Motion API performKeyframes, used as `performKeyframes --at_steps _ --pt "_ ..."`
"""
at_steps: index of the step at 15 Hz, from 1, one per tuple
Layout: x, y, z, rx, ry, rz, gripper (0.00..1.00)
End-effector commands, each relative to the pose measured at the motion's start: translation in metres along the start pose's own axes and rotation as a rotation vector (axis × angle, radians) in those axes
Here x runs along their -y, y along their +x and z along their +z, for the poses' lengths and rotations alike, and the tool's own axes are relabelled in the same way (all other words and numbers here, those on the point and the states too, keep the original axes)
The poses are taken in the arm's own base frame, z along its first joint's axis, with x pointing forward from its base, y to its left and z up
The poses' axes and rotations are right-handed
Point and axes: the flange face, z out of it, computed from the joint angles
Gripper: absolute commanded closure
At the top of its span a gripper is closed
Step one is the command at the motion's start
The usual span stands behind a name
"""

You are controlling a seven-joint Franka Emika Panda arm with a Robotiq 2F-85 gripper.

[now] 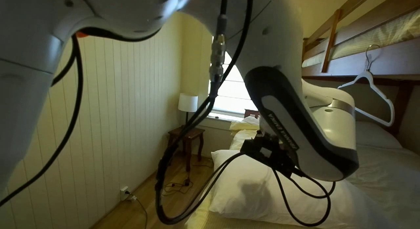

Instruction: Pick up the black cable from the pillow then set it back down on the pillow.

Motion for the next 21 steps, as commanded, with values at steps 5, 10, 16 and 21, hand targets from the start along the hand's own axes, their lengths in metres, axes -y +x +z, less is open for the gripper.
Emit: performKeyframes --at_steps 5,10,16,21 --pt "0.021 0.018 0.020 0.354 0.125 0.064 0.98" --pt "0.041 0.071 0.021 0.285 0.037 0.111 0.63" --pt "0.023 0.101 0.023 0.165 -0.087 0.121 0.21" --pt "0.031 0.140 0.045 -0.127 -0.093 0.201 0.00"
